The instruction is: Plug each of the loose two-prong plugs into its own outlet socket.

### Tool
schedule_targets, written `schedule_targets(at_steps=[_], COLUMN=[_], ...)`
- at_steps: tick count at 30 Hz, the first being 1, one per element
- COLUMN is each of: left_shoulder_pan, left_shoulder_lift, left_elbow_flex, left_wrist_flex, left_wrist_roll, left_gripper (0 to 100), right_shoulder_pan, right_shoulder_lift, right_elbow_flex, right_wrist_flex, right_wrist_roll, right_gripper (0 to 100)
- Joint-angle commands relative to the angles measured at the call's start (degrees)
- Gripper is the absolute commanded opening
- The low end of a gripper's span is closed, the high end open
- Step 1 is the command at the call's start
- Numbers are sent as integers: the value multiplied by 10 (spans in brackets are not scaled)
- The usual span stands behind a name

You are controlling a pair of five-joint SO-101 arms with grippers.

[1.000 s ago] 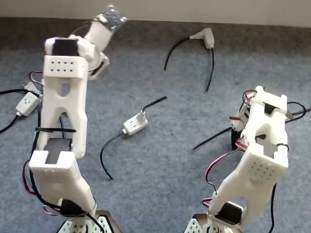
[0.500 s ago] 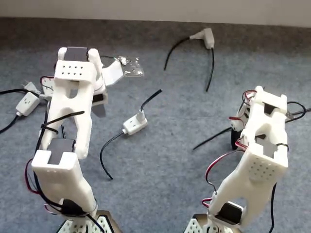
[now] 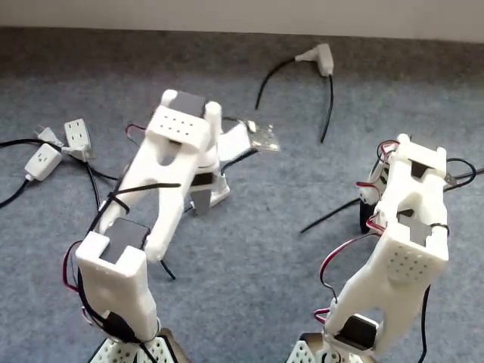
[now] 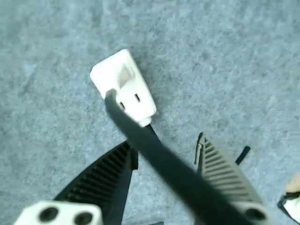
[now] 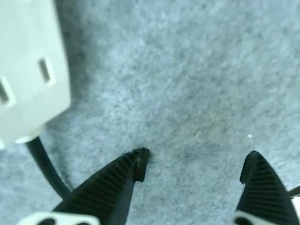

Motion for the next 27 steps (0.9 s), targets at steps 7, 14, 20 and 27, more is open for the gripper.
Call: schedule_targets(at_steps=[7,14,20,27], left_shoulder_pan=[6,-24,-33,-21], left_shoulder_lift=[-22,-22,-22,-22], left_elbow_flex=[104,138,182,231], left_wrist_flex=[-193,-222,-254,-321], left_wrist_roll=[57,56,55,56], left_gripper=[211,211,211,179], right_shoulder_pan=[-13,-13,-14,-14], right_shoulder_lift=[5,5,5,5], right_elbow_flex=[7,7,7,7], right_wrist_flex=[-22,-22,-22,-22], right_wrist_roll=[-2,-2,-2,-2], right_gripper=[336,336,336,336])
